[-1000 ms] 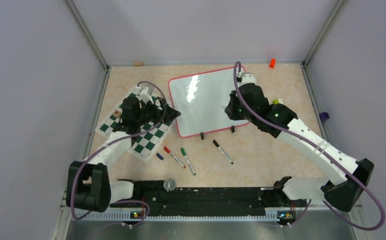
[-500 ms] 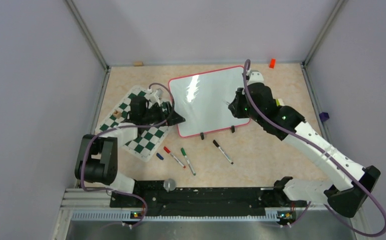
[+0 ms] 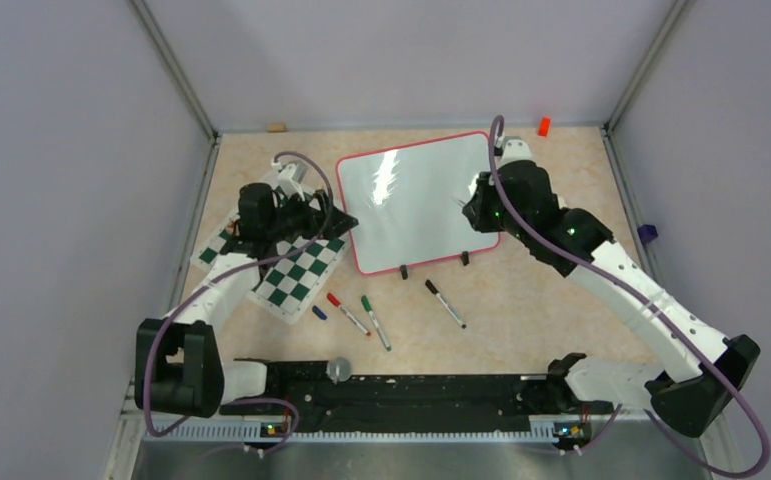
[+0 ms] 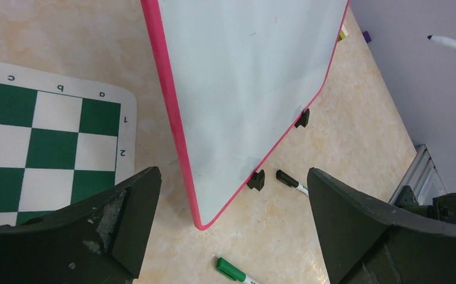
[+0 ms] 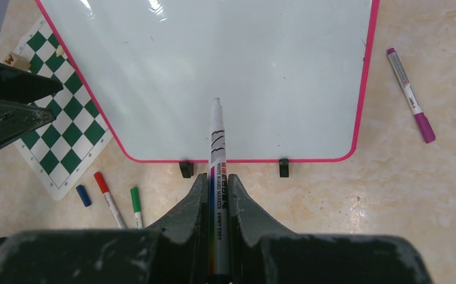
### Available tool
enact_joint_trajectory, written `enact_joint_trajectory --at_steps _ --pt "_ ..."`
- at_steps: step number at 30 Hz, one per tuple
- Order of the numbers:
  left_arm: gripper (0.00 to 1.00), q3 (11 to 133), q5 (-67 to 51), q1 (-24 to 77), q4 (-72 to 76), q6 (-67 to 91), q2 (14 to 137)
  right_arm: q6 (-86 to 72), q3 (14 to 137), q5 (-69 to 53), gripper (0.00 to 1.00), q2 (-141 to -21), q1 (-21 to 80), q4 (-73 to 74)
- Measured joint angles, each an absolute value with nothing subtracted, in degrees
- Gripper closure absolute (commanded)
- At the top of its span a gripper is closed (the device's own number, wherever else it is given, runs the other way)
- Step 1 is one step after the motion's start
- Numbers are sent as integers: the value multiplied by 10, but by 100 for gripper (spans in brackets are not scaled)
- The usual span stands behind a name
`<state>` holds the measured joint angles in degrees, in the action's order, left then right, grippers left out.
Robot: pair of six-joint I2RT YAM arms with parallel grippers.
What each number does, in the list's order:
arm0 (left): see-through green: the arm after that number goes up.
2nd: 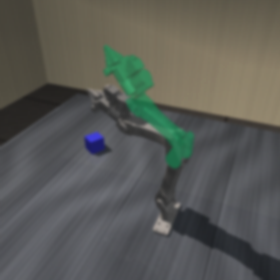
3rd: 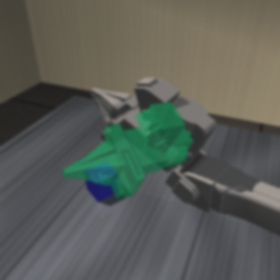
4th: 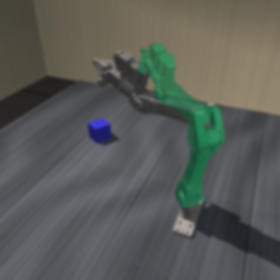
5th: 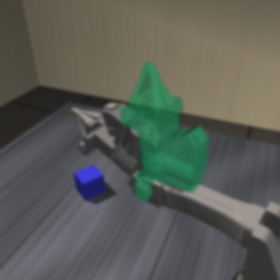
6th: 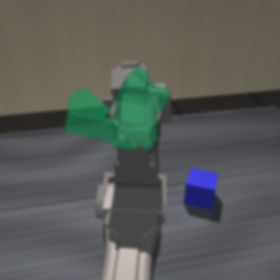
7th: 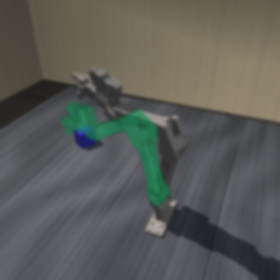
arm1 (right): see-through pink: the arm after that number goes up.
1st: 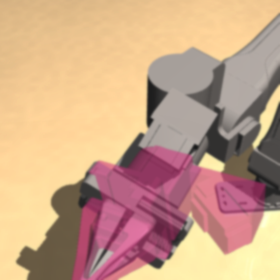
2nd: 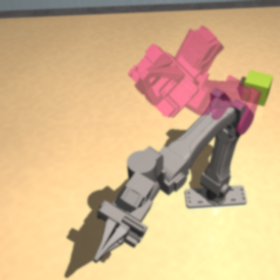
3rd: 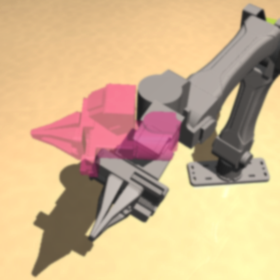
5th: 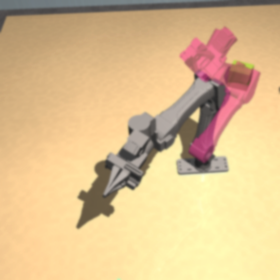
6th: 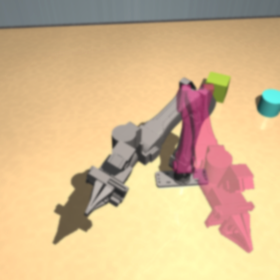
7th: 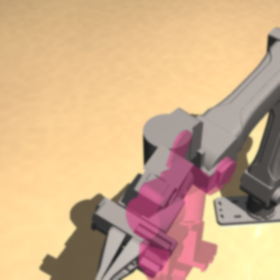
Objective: Write a sentence on the whiteboard
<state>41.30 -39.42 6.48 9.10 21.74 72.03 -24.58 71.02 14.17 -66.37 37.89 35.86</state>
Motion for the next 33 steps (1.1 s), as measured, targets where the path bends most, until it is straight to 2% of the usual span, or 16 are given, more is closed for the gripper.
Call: enact_joint_trajectory --at_steps 8,21,33 --pt "1 461 -396 32 34 201 729 -246 710 127 100 -667 378 347" --pt "1 505 -492 -12 -15 130 757 -253 755 101 100 -728 378 325" --pt "1 543 -530 -37 -31 168 859 -205 811 75 100 -775 377 308"
